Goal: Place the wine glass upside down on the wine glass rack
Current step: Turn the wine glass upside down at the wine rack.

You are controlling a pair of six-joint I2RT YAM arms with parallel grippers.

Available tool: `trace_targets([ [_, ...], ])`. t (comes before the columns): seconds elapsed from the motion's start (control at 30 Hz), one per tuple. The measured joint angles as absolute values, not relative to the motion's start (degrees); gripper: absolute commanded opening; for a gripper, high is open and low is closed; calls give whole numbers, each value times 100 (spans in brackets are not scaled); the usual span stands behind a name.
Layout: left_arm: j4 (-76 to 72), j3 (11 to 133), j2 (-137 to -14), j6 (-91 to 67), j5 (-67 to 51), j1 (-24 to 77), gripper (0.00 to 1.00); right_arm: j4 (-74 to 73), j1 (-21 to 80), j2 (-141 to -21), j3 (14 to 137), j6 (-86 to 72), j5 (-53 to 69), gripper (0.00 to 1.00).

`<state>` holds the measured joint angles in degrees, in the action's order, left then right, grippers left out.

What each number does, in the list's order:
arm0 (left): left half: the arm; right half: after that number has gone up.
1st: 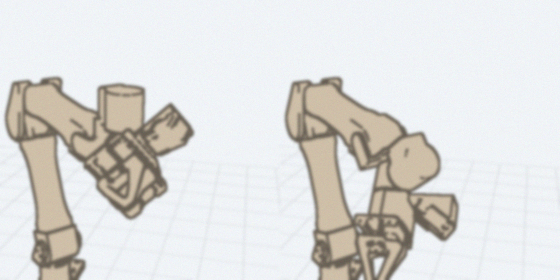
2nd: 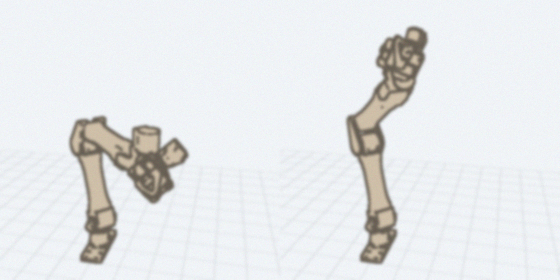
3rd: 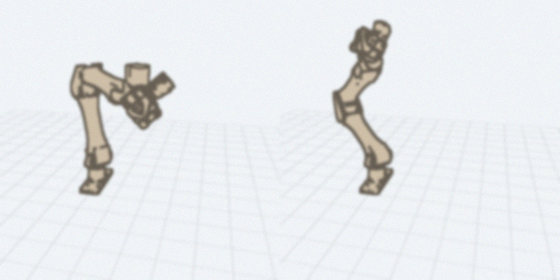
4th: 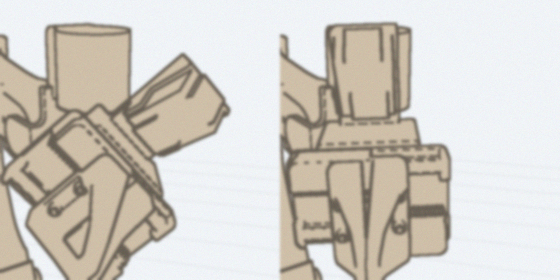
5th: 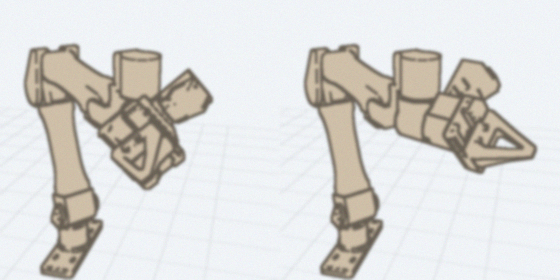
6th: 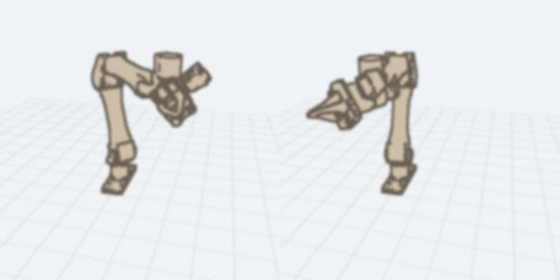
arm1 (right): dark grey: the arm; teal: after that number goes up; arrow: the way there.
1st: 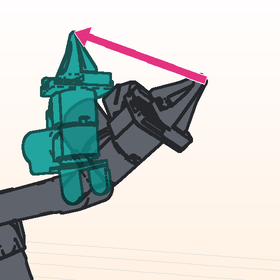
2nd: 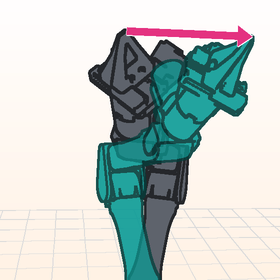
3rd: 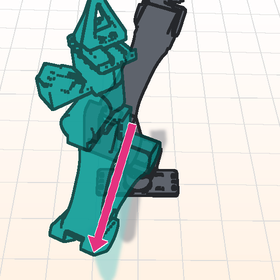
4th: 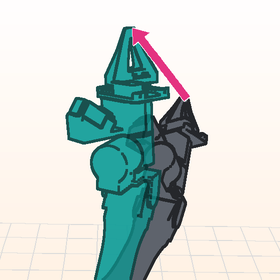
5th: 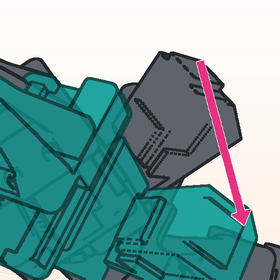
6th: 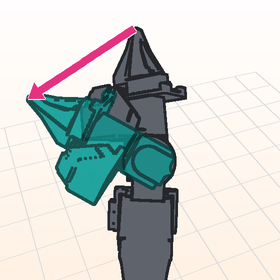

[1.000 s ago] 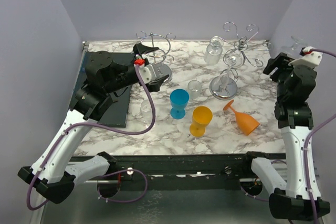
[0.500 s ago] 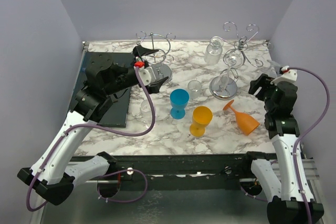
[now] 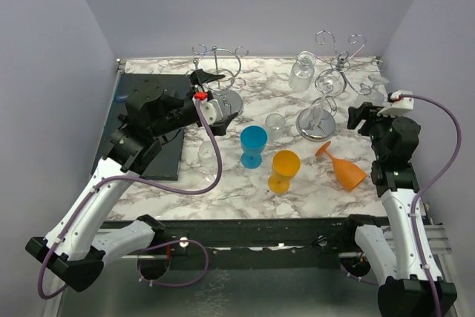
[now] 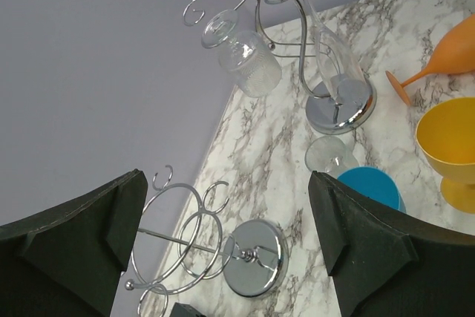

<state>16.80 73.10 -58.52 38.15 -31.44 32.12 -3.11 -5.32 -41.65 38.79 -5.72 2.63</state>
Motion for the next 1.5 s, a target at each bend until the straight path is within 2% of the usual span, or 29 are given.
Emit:
trace_targets([
  [0.57, 1673, 7133, -5811, 3924, -3275, 3212, 99, 368, -532, -4652, 3717, -56, 803, 0],
  [0.97, 1673, 7133, -5883, 4001, -3321, 3212, 99, 825, -532, -4403, 3260, 493, 1337, 0],
  [1.5, 1653, 7041, -5907, 4032, -3343, 3212, 99, 1437, -532, -4300, 2945, 410, 1505, 0],
])
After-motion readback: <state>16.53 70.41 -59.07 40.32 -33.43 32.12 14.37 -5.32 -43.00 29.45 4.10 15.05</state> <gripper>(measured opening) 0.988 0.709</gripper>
